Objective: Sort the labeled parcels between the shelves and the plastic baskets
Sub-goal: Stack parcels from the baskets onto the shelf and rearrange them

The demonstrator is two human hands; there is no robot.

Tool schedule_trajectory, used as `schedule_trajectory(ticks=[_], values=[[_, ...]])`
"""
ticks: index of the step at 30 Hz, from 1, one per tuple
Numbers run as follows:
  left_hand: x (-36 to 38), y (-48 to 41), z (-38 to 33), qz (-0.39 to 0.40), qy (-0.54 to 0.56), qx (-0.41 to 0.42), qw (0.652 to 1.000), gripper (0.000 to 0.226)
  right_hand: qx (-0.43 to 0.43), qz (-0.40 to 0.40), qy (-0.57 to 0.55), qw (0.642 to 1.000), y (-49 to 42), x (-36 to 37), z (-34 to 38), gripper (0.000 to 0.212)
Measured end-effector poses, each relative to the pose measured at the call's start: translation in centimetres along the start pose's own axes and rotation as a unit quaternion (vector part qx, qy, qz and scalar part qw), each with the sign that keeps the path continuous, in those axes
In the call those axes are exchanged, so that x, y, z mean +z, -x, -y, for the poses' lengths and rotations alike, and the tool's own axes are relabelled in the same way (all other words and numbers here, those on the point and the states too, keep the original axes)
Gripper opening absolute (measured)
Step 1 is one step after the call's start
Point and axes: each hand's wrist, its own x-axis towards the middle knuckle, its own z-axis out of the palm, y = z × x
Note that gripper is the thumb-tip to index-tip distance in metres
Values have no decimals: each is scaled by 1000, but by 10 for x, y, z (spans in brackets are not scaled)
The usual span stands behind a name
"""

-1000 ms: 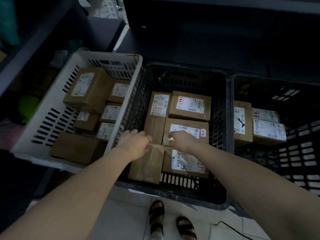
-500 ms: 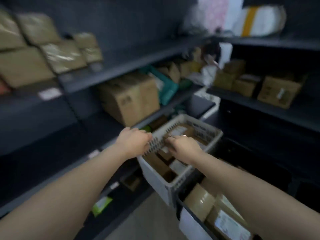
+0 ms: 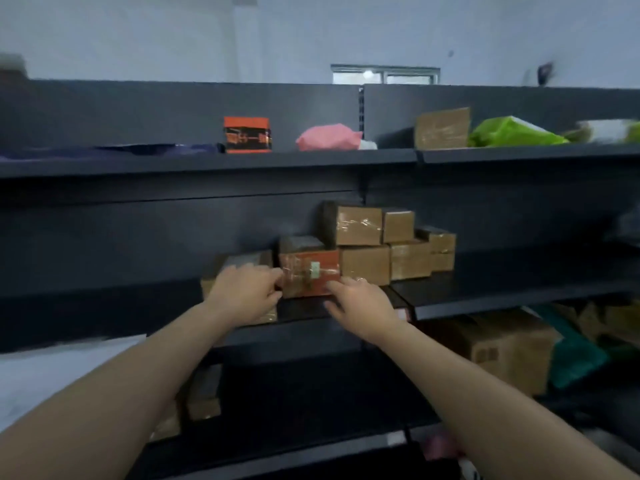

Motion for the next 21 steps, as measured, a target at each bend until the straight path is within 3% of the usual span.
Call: schedule_trajectory(ticks=[9, 14, 19, 21], values=[[53, -29, 74, 33, 58, -97, 993, 51, 17, 33, -38, 999, -102, 37, 11, 47], [74, -67, 78, 34, 94, -133, 986, 55, -1, 26, 15, 1000, -158, 58, -11, 51], [92, -92, 85, 149, 154, -189, 958, 65, 5, 124, 65, 990, -196, 78, -20, 72], [98, -93, 92, 161, 167, -200, 952, 65, -3, 119, 77, 990, -199, 83, -21, 70]])
